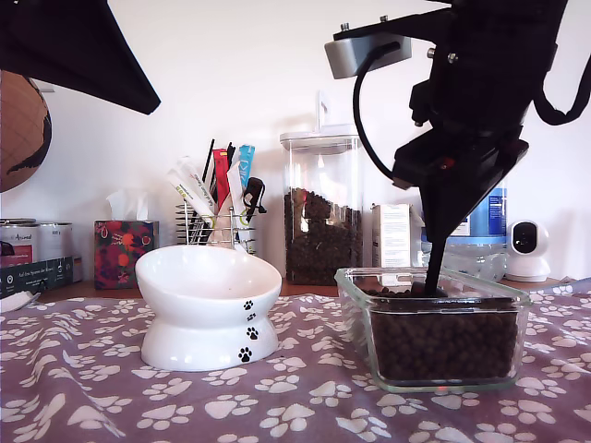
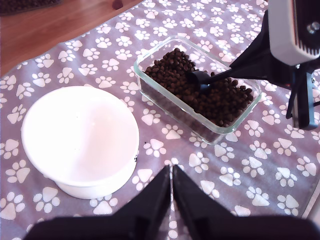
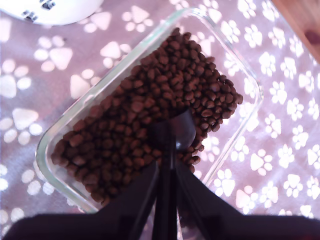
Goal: Measure one spoon of cat food and pour it into the food bowl
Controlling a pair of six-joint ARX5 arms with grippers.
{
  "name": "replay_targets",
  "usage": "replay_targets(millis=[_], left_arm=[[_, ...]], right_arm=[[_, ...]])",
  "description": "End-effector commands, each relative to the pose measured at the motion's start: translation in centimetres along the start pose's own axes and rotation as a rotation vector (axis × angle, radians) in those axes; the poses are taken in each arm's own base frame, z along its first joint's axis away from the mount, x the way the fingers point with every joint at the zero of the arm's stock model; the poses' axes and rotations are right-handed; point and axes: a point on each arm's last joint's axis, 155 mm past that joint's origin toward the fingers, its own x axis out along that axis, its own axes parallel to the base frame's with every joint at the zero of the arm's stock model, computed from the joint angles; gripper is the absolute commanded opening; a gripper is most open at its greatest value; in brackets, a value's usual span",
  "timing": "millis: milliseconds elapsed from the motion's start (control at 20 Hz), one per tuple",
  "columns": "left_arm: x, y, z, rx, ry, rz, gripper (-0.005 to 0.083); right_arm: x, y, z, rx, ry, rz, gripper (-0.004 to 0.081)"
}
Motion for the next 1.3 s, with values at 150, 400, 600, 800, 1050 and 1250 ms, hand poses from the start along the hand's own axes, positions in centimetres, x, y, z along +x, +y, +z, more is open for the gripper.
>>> replay_targets(millis=[150, 400, 600, 800, 1050, 1250], left_arm=[[0.2, 0.0, -0.9, -0.009, 0.022, -0.001, -0.0020], [0.2, 0.2, -1.3, -0.011, 0.035, 0.011, -0.0020], [0.2, 0.4, -1.3, -0.011, 0.036, 0.018, -0.0020], [0.2, 0.4, -1.3, -0.011, 0.036, 0.018, -0.0020], [0.2, 0.7, -1.3, -0.010, 0.036, 0.035, -0.0020], [0.2, 0.8, -1.4, -0.008, 0.038, 0.044, -0.0020]], right_arm=[[0.6, 1.2, -0.6, 0.067, 0.021, 0.044, -0.0013], [0.7, 1.4, 0.1, 0.131, -0.004, 0.079, -0.0013], [0.9, 0.8, -0.3, 0.147, 0.009, 0.070, -0.0013], [0.9, 0.7, -0.7, 0.164, 0.025, 0.066, -0.0013], [1.0, 0.4, -2.3, 0.188, 0.085, 0.055, -0.0013], [1.0, -0.1, -3.7, 0.191, 0.139, 0.043, -0.0013]])
